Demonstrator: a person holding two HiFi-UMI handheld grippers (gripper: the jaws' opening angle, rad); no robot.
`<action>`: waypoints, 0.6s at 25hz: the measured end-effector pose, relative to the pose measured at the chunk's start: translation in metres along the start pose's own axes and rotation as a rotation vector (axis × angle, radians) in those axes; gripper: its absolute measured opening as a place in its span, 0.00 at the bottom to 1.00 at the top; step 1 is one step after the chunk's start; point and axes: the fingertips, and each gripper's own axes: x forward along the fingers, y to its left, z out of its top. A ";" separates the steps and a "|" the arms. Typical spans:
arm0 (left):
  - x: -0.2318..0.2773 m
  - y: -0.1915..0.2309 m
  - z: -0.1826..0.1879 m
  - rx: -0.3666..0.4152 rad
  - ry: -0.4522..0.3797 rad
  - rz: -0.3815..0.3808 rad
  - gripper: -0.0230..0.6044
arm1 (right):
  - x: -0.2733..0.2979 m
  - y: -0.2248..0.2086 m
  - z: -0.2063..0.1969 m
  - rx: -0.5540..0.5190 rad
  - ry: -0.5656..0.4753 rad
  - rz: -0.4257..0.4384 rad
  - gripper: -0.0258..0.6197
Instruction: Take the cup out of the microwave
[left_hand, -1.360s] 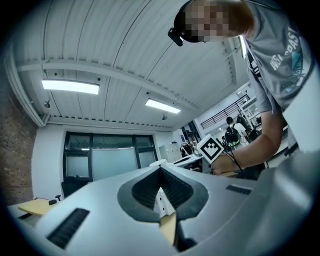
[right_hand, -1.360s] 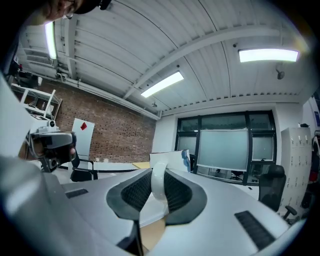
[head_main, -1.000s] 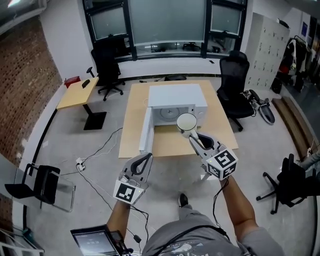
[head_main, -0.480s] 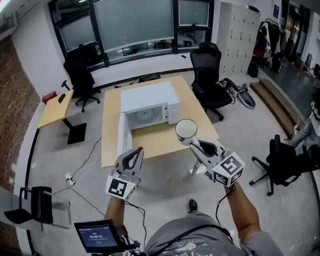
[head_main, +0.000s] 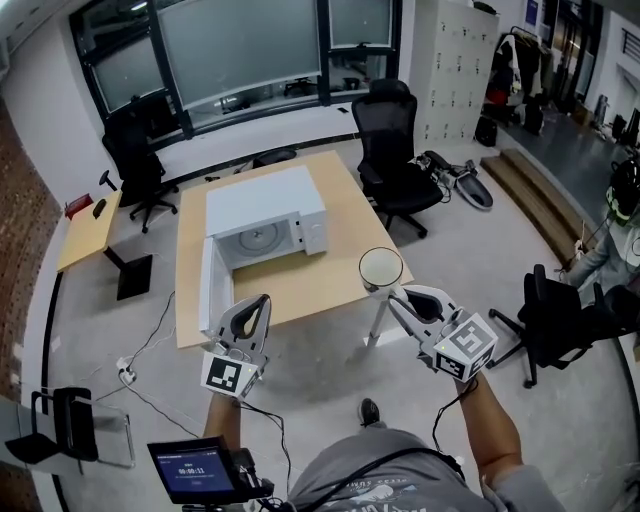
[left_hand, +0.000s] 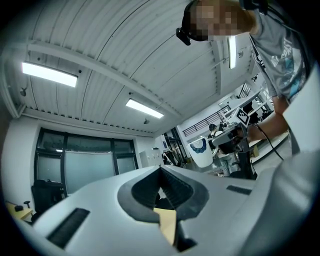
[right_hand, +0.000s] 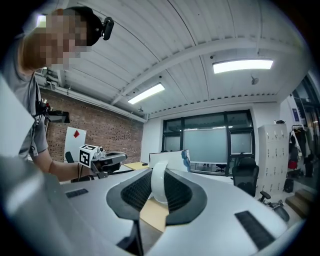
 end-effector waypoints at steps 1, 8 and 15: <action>0.006 -0.001 -0.003 -0.002 0.002 -0.002 0.08 | -0.002 -0.008 -0.003 0.005 0.000 -0.005 0.15; 0.041 -0.009 -0.027 -0.016 0.016 -0.014 0.08 | -0.005 -0.052 -0.027 0.031 0.001 -0.010 0.15; 0.070 -0.003 -0.050 -0.024 0.052 -0.013 0.08 | 0.012 -0.094 -0.050 0.057 0.012 -0.032 0.15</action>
